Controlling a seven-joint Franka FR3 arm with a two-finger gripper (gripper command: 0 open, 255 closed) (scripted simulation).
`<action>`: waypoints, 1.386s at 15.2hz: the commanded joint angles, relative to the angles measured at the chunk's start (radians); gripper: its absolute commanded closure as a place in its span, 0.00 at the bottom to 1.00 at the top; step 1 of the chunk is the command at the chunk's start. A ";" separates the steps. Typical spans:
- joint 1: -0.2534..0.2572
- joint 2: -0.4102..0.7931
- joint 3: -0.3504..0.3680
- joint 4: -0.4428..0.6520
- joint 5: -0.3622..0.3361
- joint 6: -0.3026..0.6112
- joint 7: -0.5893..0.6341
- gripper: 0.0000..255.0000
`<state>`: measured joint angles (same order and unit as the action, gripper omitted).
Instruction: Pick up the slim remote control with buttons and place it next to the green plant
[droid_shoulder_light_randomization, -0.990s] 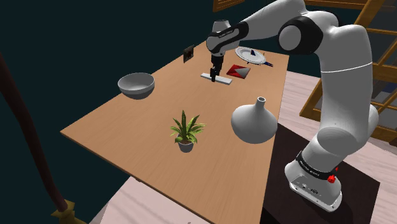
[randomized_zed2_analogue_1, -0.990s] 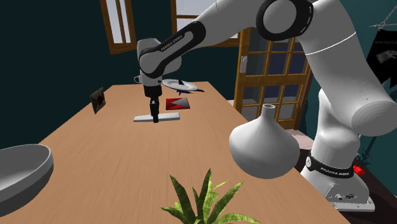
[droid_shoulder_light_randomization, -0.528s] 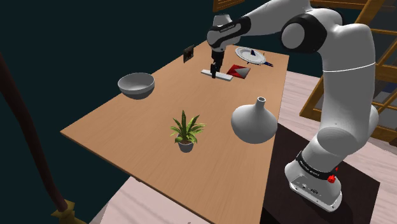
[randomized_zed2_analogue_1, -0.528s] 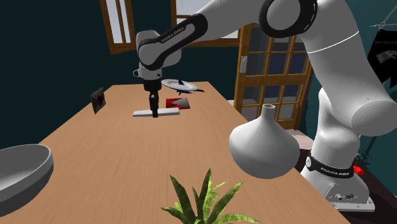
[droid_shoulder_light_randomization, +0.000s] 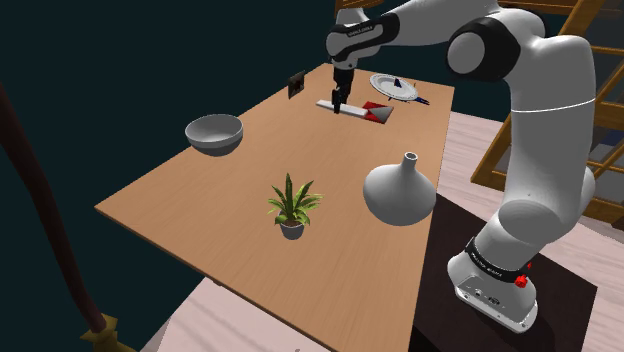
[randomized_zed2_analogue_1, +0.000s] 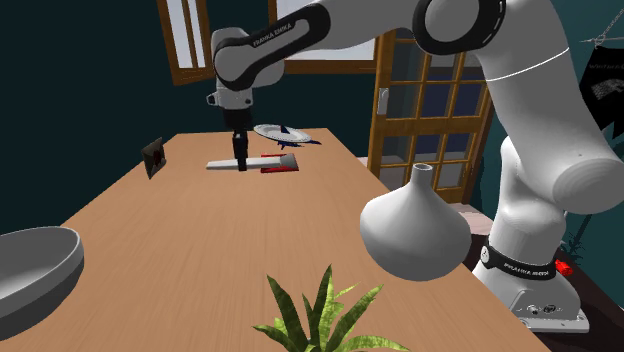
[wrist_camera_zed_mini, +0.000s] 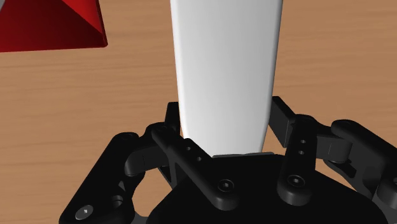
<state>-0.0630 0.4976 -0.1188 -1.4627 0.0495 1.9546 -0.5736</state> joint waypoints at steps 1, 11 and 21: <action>0.000 -0.007 0.000 0.017 -0.001 -0.024 0.001 1.00; -0.002 -0.025 -0.002 0.124 -0.004 -0.148 0.003 1.00; -0.007 -0.015 -0.003 0.273 -0.004 -0.288 0.003 1.00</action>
<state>-0.0696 0.4784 -0.1222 -1.2118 0.0456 1.6850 -0.5709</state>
